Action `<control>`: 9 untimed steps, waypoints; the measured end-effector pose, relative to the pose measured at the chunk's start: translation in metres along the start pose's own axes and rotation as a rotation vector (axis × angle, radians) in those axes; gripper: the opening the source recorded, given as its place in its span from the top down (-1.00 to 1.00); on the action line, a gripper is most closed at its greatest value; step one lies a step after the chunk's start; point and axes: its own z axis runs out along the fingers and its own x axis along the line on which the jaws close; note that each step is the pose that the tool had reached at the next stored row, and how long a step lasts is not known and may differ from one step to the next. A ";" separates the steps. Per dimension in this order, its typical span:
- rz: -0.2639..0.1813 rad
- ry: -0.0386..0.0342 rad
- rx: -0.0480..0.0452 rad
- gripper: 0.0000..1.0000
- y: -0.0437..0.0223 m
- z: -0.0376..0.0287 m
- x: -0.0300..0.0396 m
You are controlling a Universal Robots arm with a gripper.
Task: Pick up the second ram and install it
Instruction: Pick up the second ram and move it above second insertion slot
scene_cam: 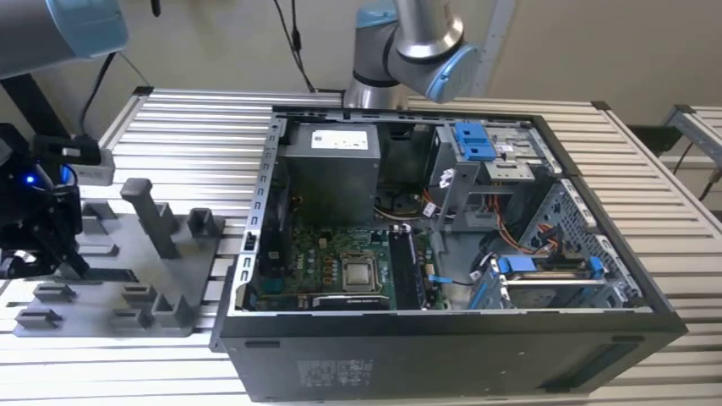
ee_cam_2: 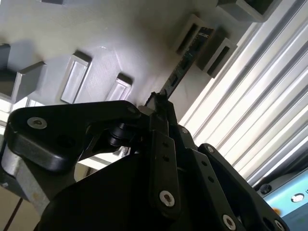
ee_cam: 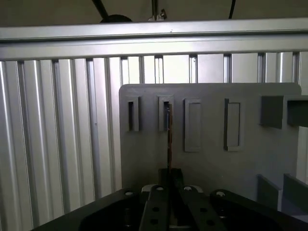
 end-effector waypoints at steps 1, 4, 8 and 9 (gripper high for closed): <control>0.000 0.0000 0.0001 0.73 0.0000 -0.0009 0.0000; 0.000 0.0000 0.0000 0.73 -0.0001 -0.0037 0.0000; 0.000 0.0000 0.0000 0.73 -0.0002 -0.0088 0.0000; 0.000 0.0000 0.0000 0.73 -0.0003 -0.0103 -0.0001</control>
